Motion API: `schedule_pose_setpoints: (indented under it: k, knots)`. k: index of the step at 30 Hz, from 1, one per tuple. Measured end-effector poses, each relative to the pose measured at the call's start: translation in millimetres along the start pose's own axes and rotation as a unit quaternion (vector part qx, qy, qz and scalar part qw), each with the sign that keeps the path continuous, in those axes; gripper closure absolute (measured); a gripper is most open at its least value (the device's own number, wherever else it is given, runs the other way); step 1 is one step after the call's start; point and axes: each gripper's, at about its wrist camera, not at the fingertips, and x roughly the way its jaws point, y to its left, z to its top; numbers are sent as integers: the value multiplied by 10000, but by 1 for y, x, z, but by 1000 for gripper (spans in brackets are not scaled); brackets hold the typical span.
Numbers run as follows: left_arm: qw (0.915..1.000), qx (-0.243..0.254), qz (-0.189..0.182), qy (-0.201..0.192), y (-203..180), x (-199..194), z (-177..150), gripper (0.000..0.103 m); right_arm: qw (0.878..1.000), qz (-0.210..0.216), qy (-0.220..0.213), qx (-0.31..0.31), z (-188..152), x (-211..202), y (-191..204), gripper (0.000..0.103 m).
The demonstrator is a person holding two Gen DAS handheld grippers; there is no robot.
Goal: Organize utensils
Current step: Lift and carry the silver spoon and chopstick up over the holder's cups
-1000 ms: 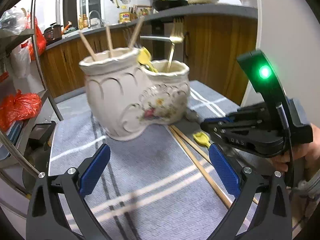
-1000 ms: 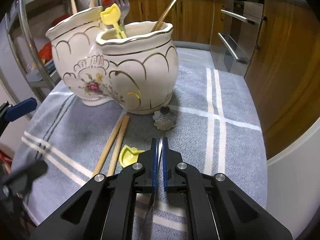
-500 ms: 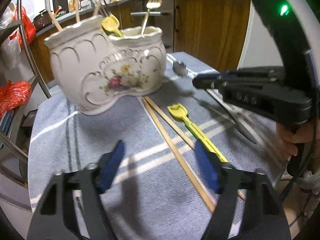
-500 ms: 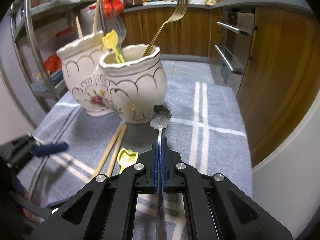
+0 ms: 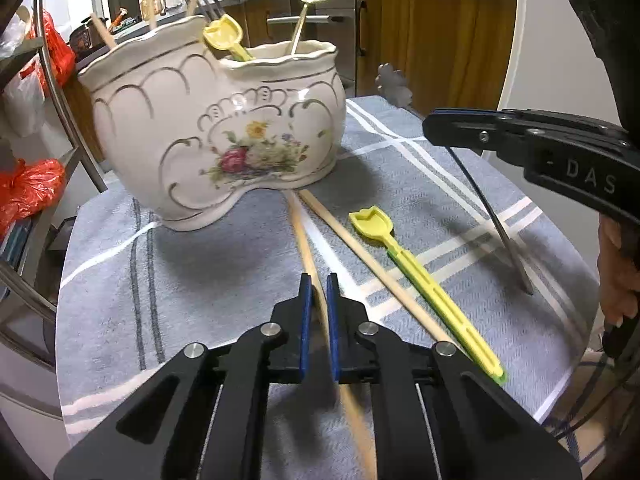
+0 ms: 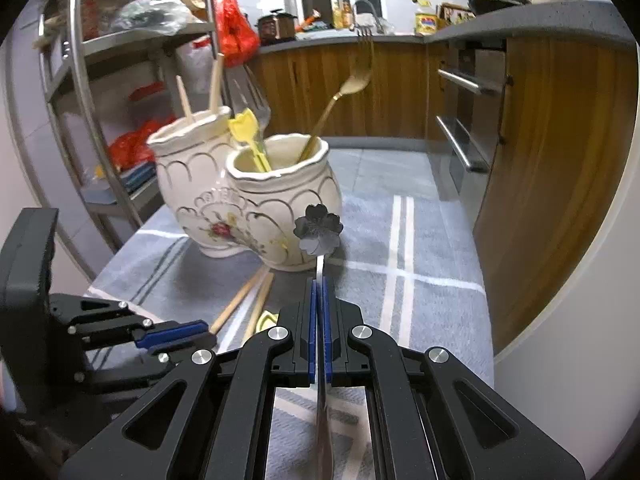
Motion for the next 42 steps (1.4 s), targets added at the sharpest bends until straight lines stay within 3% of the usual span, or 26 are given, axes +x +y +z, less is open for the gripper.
schedule_pose_setpoints:
  k: [10,18,23,30,36,42]
  knots:
    - [9980,71,-134,-616,18,-42,-14,98,9986,2,-488,-210,3,-23,13,99]
    - [9903,186,-185,-1364,23,-83,-20,98,9942,58,-1057,-186,11,-44,25,99]
    - [9808,67,-196,-1940,36,-107,-14,98,9899,59,-1395,-236,17,-53,33,99]
    - [9705,-79,-229,-2400,55,-110,3,98,9841,-47,-1772,-113,31,-53,36,99]
    - [9560,-126,-189,-2926,79,-114,37,98,9776,-141,-2099,13,57,-47,33,99]
    - [9377,-617,-473,-3385,116,-108,81,98,9730,-187,-2289,213,78,-32,24,99]
